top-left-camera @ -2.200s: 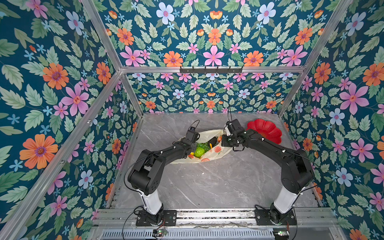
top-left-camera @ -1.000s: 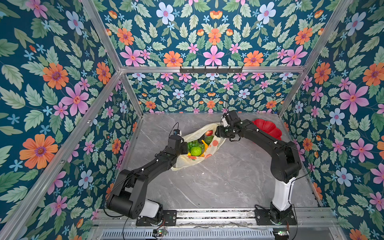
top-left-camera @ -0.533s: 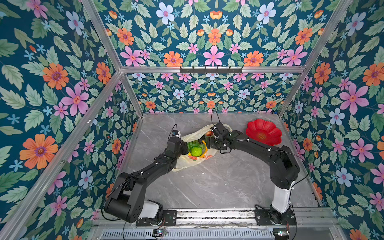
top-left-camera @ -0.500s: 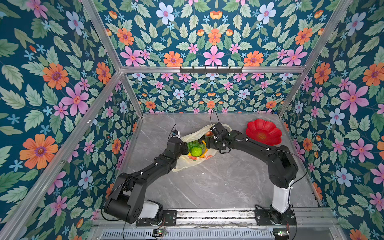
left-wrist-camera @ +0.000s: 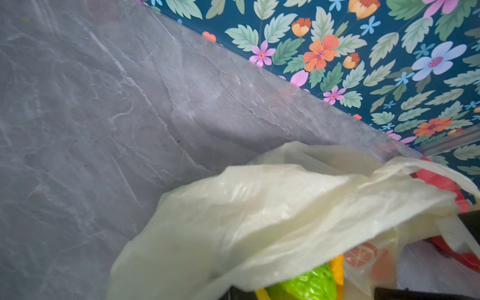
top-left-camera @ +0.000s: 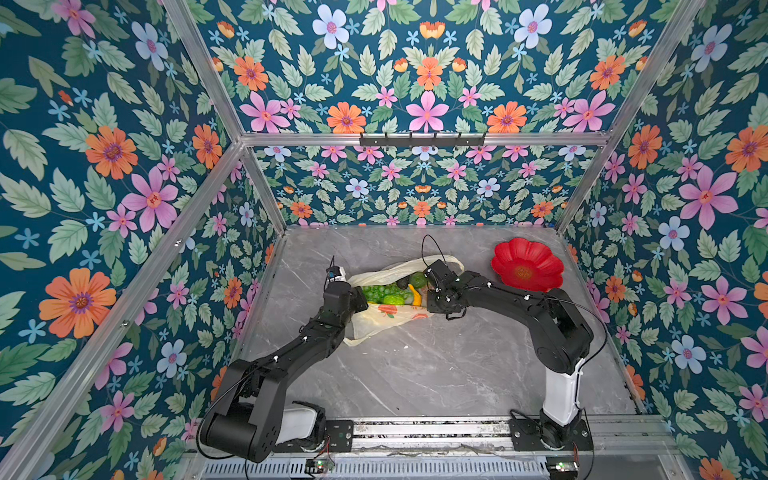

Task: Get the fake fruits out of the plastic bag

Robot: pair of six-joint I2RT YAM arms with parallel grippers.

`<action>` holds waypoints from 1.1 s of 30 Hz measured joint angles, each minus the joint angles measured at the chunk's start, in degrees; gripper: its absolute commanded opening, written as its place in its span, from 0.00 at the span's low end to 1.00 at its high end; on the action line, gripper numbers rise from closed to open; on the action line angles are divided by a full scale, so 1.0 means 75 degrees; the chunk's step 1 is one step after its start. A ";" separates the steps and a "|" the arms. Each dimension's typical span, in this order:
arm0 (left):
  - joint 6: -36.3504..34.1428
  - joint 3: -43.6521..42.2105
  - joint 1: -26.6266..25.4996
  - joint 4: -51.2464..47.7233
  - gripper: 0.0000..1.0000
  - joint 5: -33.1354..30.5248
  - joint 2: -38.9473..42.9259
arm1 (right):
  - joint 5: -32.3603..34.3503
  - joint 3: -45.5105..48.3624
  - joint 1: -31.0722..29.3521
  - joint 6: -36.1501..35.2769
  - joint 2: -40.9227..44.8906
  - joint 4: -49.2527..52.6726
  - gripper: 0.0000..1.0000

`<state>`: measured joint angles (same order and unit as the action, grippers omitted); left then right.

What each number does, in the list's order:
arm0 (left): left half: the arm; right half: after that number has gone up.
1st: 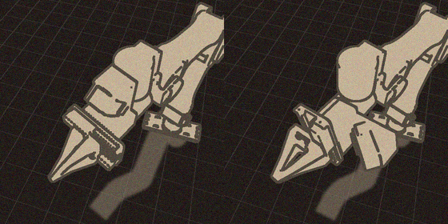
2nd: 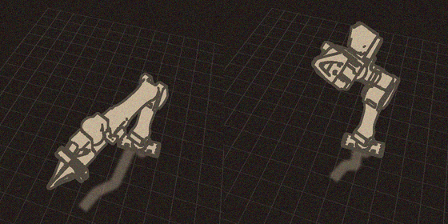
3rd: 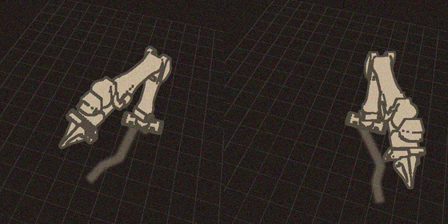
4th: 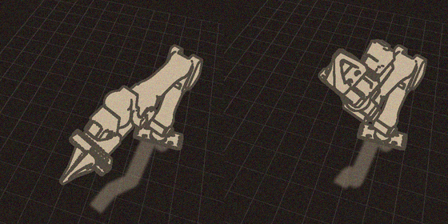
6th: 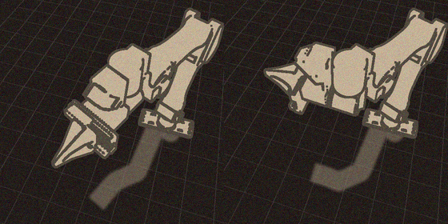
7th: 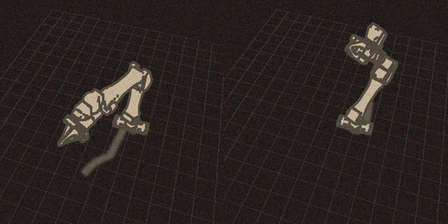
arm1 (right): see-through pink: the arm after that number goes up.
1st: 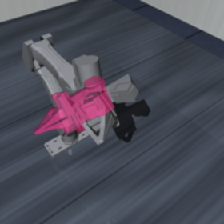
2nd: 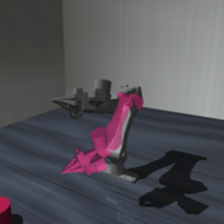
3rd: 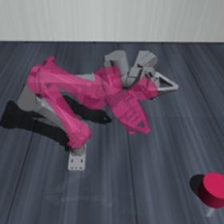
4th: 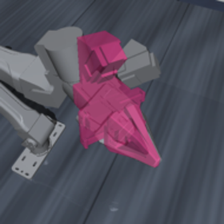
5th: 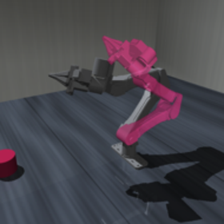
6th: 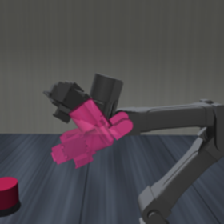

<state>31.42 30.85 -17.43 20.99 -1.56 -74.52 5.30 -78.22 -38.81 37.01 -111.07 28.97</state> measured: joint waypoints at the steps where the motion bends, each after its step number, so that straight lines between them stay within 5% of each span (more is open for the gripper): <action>1: 0.0012 -0.0009 0.0067 0.0006 0.00 0.0032 0.0009 | -0.0006 0.0044 -0.0006 -0.0003 0.0015 -0.0047 0.14; 6: 0.0003 0.0055 0.0122 0.0137 0.00 0.0443 -0.0195 | -0.0090 0.0029 -0.0023 -0.0134 0.0026 -0.0187 0.16; 13: -0.0364 0.0385 -0.0140 0.0163 0.00 0.0801 -0.0449 | -0.0050 -0.0093 -0.0169 -0.0318 0.0667 -0.0076 0.49; 19: -0.0589 0.0428 -0.0367 0.0172 0.00 0.0959 -0.0525 | 0.0172 -0.0356 -0.0682 -0.0484 0.1014 0.0149 0.62; 33: -0.0638 0.0248 -0.0560 0.0463 0.00 0.1212 -0.0527 | -0.0408 -0.0909 -0.1306 -0.0740 -0.0216 -0.0082 0.53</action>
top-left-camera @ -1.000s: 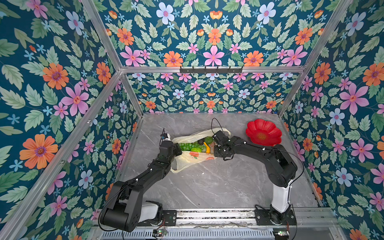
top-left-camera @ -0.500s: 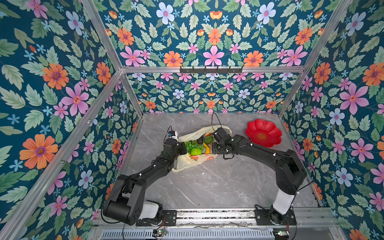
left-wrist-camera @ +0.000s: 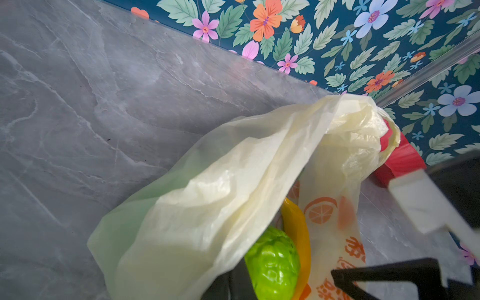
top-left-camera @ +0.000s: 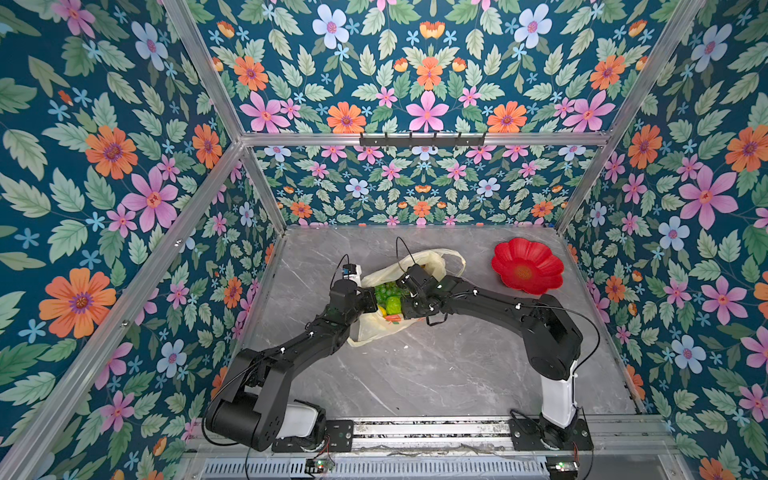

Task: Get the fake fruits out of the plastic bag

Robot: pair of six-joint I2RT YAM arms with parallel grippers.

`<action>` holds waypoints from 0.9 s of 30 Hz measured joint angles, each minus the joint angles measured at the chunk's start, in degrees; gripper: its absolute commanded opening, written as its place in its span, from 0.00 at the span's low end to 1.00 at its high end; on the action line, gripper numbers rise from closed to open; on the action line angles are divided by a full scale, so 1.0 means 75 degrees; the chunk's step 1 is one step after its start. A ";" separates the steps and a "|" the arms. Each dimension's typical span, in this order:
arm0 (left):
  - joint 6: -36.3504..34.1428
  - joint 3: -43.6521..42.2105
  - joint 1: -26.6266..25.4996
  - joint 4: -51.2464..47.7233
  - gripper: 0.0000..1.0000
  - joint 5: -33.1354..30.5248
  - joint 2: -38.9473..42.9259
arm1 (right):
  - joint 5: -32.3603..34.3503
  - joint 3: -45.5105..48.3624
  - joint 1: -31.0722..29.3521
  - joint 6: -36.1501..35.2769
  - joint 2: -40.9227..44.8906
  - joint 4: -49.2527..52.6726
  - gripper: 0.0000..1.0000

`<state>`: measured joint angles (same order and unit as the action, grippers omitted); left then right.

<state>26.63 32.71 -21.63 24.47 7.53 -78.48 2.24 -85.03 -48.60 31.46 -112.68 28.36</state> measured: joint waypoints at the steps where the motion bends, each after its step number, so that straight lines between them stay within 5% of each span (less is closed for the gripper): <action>1: 0.0006 0.0000 0.0000 0.0003 0.00 -0.0003 -0.0003 | -0.0067 0.0064 -0.0023 0.0000 -0.0012 -0.0009 0.53; 15: 0.0181 0.0012 0.0003 -0.0137 0.00 -0.0557 -0.0114 | -0.0361 0.0440 -0.0254 0.0067 -0.0376 -0.0172 0.48; 27: 0.0213 -0.0294 0.0026 -0.0163 0.00 -0.1145 0.0262 | -0.0242 0.0586 -0.0050 0.0119 0.0562 -0.0157 0.61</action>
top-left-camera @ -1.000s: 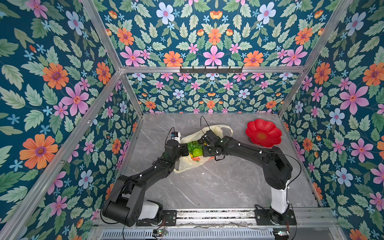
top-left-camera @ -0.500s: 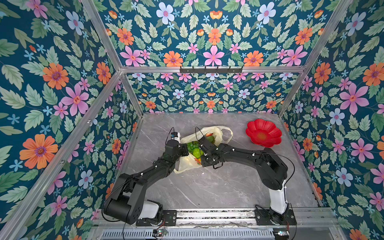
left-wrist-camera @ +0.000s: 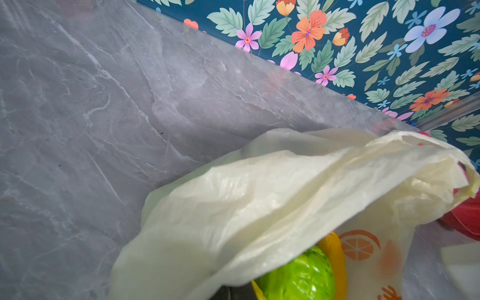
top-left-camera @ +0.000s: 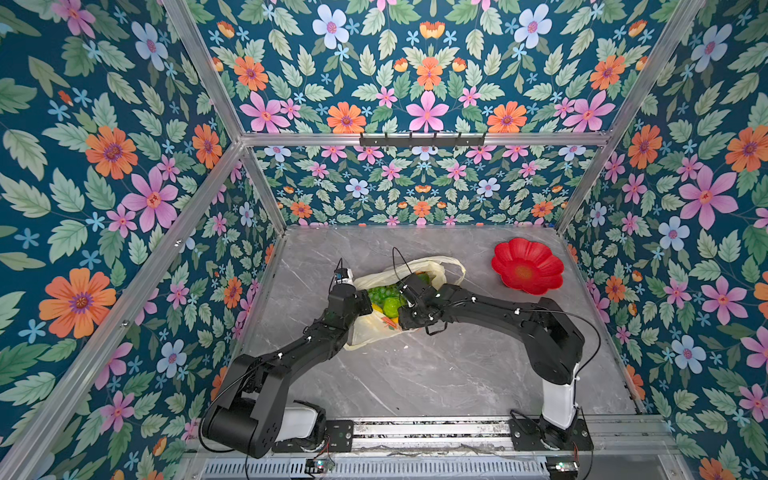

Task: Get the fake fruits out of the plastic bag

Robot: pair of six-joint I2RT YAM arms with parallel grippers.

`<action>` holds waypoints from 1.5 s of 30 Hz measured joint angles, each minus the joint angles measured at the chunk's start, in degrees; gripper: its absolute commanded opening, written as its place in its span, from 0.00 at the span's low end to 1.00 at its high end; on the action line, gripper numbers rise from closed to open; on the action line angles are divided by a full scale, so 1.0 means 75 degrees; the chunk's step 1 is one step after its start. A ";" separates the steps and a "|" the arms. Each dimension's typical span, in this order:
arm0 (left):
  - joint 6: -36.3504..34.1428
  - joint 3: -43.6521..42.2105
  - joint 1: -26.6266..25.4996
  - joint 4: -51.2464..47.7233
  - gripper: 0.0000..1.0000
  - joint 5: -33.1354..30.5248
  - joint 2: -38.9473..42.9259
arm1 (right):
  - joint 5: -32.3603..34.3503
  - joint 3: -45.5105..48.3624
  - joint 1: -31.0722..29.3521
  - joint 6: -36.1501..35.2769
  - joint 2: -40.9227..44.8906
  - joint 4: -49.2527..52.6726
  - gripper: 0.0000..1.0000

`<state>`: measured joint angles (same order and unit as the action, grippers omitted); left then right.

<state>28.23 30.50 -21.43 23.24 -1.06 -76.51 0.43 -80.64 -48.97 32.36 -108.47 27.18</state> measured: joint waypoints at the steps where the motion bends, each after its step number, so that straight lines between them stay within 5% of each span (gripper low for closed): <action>1: -0.0017 0.0006 -0.0006 0.0038 0.00 0.0064 -0.0006 | 0.0032 0.0134 0.0111 0.0000 0.0236 0.0009 0.62; 10: -0.0192 0.0067 -0.0041 0.0111 0.00 0.0399 -0.0067 | 0.0562 0.1253 0.1647 0.0061 0.2702 0.0265 0.71; 21: -0.0221 0.0052 -0.0047 0.0216 0.00 0.0554 -0.0052 | -0.0230 0.3739 0.5496 0.1253 0.4526 -0.0699 0.72; 34: -0.0248 0.0050 -0.0047 0.0248 0.00 0.0545 -0.0111 | -0.1157 0.4660 0.7615 0.2573 0.4074 -0.2585 0.72; 45: -0.0391 0.0050 -0.0047 0.0216 0.00 0.0437 -0.0050 | -0.1443 0.4704 0.8469 0.3019 0.3054 -0.3177 0.71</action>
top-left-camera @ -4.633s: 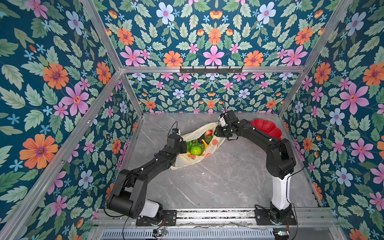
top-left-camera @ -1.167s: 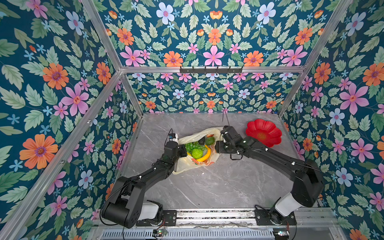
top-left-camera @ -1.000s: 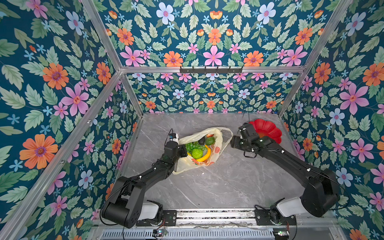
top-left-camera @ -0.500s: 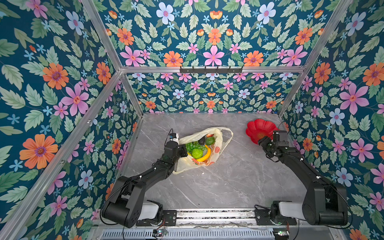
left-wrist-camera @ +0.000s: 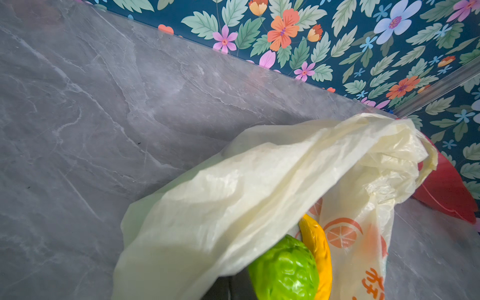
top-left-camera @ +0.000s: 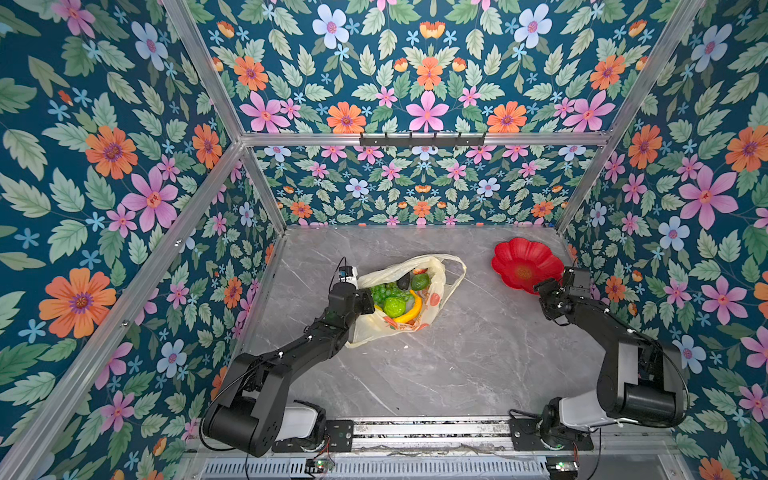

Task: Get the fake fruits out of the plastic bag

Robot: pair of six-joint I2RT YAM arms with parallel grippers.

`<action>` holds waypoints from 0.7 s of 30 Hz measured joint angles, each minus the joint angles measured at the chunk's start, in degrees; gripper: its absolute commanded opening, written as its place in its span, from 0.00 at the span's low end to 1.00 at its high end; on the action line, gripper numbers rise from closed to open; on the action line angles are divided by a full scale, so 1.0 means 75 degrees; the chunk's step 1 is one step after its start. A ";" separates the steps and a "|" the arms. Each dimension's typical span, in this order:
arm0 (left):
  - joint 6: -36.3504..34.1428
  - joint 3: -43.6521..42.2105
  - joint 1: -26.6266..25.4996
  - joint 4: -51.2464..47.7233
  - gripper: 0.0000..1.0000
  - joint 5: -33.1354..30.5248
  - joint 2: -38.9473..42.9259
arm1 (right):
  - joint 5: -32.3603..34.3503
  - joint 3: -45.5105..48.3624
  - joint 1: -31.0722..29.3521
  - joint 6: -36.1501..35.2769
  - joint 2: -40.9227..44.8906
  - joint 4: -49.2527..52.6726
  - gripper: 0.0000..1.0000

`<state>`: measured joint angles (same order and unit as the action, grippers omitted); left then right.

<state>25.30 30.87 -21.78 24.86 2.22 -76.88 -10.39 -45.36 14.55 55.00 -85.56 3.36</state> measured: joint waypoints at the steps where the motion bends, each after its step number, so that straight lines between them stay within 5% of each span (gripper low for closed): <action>1: 0.0000 0.0000 0.0000 0.0000 0.00 -0.0003 0.0000 | -0.0055 -0.0093 0.0047 0.0000 -0.0178 -0.0026 0.71; 8: -0.0009 0.0000 -0.0003 0.0000 0.00 -0.0003 -0.0015 | -0.0755 -0.0726 0.0312 -0.0108 -0.1387 -0.0393 0.60; 21: -0.0026 0.0026 -0.0003 -0.0003 0.00 -0.0079 -0.0166 | -0.1411 -0.1160 0.0312 -0.0157 -0.2532 -0.0787 0.18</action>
<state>25.10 31.07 -21.80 24.84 1.63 -78.13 -20.97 -54.06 16.88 53.82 -104.55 -2.55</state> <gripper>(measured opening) 0.051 0.215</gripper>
